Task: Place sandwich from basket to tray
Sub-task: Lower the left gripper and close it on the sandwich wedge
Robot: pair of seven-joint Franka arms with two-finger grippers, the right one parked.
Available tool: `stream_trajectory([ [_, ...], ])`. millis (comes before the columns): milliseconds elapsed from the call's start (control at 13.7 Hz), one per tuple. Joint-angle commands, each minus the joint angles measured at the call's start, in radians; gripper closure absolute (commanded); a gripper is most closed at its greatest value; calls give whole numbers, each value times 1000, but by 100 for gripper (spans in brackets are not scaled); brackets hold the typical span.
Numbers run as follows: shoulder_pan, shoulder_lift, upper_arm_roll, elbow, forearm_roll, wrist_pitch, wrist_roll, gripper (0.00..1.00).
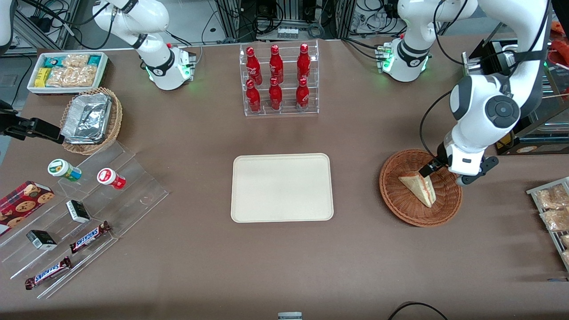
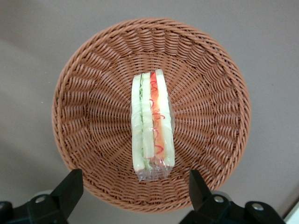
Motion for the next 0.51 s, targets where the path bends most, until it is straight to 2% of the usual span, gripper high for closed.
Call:
stream_trajectory([
  [0,-5,41,-6,-8,18,66,-41,0],
  [438,-14,153,-4,-8,18,182,-78,1],
])
